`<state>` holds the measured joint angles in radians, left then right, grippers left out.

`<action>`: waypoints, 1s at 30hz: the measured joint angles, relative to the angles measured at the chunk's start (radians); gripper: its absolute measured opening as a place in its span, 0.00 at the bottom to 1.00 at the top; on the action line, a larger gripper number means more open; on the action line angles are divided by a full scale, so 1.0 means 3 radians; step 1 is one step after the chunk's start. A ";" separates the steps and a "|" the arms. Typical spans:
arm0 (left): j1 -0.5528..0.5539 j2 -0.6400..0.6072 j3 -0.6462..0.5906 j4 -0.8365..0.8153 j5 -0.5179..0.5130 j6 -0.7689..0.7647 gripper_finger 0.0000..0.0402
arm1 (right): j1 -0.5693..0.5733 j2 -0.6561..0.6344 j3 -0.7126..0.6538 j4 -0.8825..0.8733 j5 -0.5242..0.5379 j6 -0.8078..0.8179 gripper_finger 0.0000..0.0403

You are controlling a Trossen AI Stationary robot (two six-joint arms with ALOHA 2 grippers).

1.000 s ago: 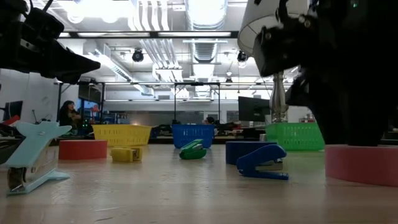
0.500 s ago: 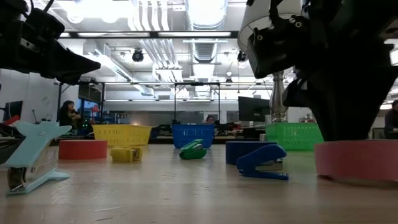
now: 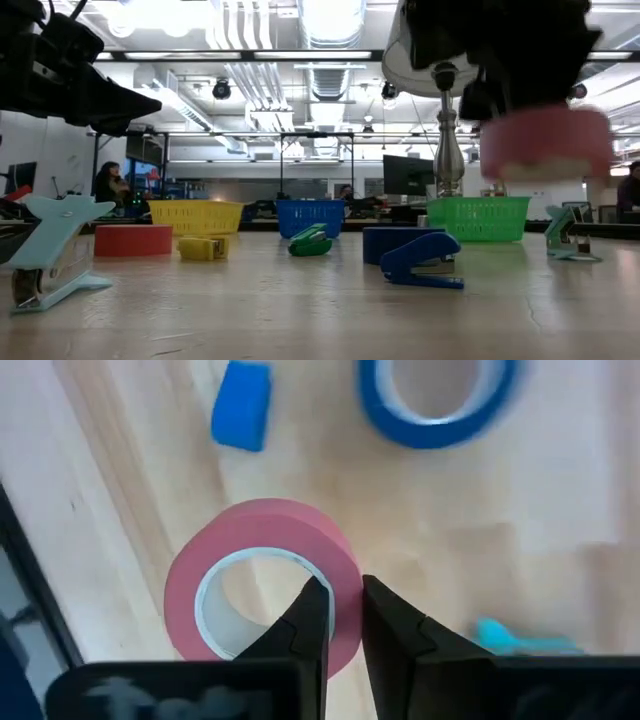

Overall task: Pick and place Stapler, Stapler remover, tape
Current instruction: Put the pink tape into the green bin

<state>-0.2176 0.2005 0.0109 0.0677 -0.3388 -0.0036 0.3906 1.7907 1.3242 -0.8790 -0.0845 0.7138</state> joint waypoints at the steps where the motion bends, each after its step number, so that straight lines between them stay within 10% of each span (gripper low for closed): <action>1: 0.0001 0.0000 0.0000 0.0000 0.0001 0.0000 0.08 | -0.0030 -0.0093 0.0009 -0.0093 0.0087 0.0019 0.09; 16: 0.0000 0.0000 0.0000 0.0004 0.0001 -0.0068 0.08 | -0.1015 -0.1046 -0.0022 -0.1131 0.1332 0.0068 0.09; 30: 0.0000 0.0001 0.0000 0.0007 0.0001 -0.0280 0.08 | -0.2052 -0.0885 -0.0406 -0.1012 0.1239 -0.0723 0.09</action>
<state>-0.2176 0.2008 0.0109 0.0697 -0.3386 -0.0875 -0.2250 1.5251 1.2023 -1.1827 0.2871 0.4969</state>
